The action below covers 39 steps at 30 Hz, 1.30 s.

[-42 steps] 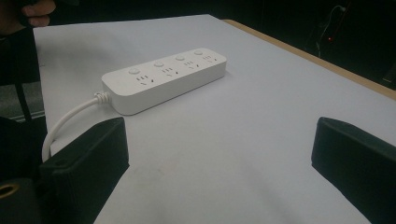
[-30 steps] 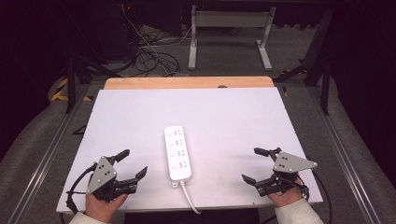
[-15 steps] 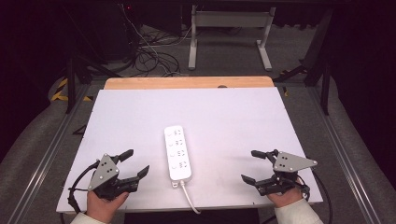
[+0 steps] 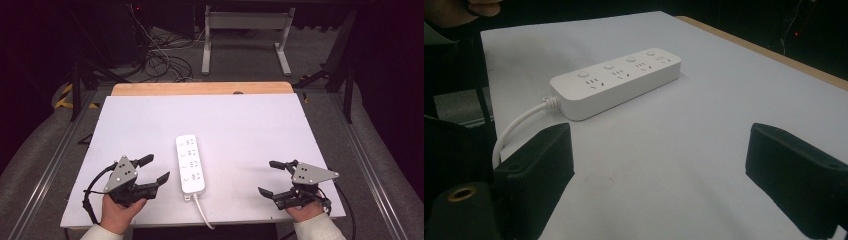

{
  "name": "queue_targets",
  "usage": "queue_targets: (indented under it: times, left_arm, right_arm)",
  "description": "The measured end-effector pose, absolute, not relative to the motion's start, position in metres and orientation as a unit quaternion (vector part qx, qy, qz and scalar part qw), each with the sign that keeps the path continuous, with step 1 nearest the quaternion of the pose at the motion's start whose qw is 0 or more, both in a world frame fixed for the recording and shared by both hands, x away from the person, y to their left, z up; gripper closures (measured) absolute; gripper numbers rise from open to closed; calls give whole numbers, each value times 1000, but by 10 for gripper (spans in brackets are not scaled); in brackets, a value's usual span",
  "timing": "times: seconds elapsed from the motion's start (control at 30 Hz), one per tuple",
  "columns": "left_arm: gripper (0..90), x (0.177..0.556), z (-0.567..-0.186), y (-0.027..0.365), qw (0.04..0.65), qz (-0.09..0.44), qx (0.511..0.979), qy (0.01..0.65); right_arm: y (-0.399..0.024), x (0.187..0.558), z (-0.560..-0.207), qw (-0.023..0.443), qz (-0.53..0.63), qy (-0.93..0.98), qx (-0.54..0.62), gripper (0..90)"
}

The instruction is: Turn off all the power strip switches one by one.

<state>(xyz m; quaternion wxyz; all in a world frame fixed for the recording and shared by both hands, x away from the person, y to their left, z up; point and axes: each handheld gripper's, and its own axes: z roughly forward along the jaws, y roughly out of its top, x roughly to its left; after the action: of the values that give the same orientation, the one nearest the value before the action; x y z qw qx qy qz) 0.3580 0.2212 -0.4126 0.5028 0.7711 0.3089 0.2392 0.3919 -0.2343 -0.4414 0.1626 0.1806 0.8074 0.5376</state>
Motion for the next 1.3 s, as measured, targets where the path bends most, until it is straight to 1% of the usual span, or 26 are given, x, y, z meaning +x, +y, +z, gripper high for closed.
queue_targets:
  times: [0.13,0.47,0.57,0.8,0.9,0.93,0.97,1.0,1.03,1.1,1.13,1.17,1.3]
  left_arm:
    - [282,363,-408,211,492,245,781,296]
    - [283,374,-406,192,490,232,791,283]
    - [295,376,-405,186,487,238,792,279]
    - [318,381,-405,178,483,225,799,277]
    - [373,382,-404,181,488,206,799,284]
    - [440,383,-404,181,488,200,801,285]
    - [440,383,-403,182,488,192,802,284]
    - [574,383,-403,182,485,184,807,283]
    - [670,384,-403,182,484,176,811,279]
    - [823,384,-402,181,475,161,823,267]
    - [823,385,-402,180,468,156,831,259]
    - [899,386,-401,180,461,154,836,256]
    - [900,392,-402,174,441,132,850,257]
  right_arm:
    - [-234,392,-442,161,537,809,180,122]
    - [-234,394,-443,153,537,811,177,121]
    - [-233,394,-443,152,537,811,176,121]
    - [-233,394,-443,150,537,812,175,121]
    - [-234,393,-443,149,537,812,174,120]
    - [-233,394,-443,148,537,812,173,121]
    - [-233,394,-443,148,537,812,173,121]
    - [-233,394,-444,148,534,814,173,121]
    - [-233,394,-444,148,533,815,173,121]
    - [-232,393,-443,148,535,814,172,122]
    - [-232,393,-443,148,535,814,172,122]
    - [-232,394,-444,147,534,814,172,122]
    - [-232,394,-444,146,534,815,173,123]
